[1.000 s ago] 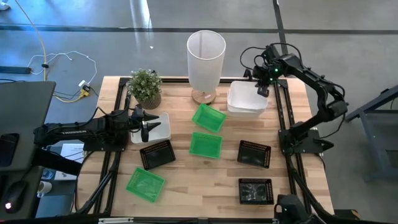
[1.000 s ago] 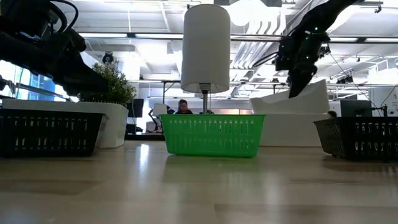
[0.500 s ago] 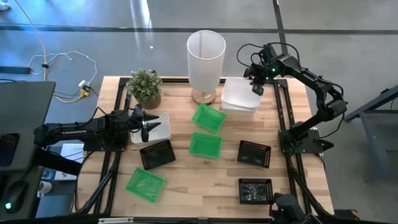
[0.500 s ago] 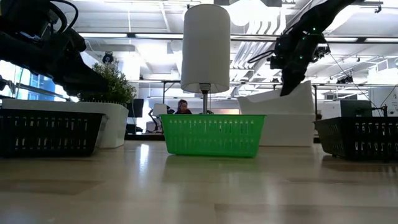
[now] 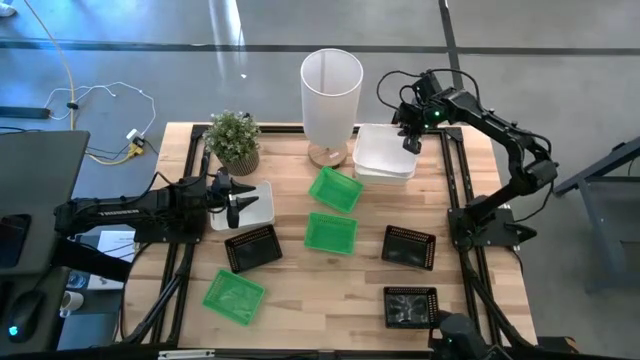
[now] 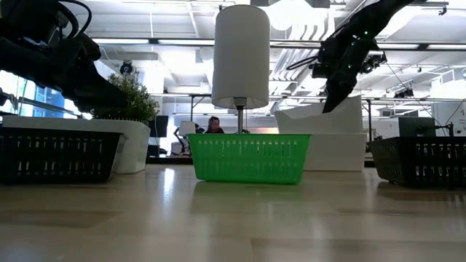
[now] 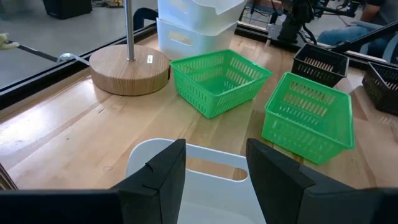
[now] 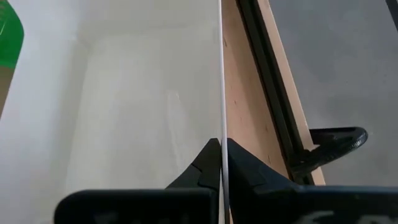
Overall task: Stack baskets by color
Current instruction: Stack the bottom white bin on top of the top white bin, then stack the top left black bin on top of the top right black bin
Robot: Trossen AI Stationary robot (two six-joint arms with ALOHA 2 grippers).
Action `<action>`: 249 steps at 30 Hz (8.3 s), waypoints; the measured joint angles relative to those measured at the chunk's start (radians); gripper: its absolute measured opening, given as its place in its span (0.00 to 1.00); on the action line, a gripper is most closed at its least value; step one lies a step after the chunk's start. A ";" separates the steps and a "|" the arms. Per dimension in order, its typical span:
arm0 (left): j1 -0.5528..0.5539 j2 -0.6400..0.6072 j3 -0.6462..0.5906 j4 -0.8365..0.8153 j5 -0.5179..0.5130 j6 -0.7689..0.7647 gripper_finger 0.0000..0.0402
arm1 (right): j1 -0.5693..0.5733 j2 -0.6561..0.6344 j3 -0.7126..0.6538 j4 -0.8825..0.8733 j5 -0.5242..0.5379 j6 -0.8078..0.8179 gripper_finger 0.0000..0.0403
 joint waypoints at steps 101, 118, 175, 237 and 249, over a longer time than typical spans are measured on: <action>0.000 0.089 0.266 -0.142 0.061 0.042 0.52 | 0.748 -0.174 0.000 -0.125 0.276 0.768 0.21; -0.050 0.419 0.620 -0.615 0.138 0.042 0.51 | 0.920 -0.174 0.000 -0.127 0.398 0.901 0.21; -0.747 1.105 0.658 -0.474 -0.001 -0.570 0.51 | 0.941 -0.173 0.001 -0.126 0.399 0.926 0.21; -0.864 1.167 0.852 -0.532 -0.135 -0.420 0.00 | 1.242 -0.173 0.001 0.261 0.468 1.182 0.21; -0.864 1.167 0.961 -0.542 -0.272 -0.210 0.00 | 1.244 -0.173 0.001 0.381 0.513 1.111 0.21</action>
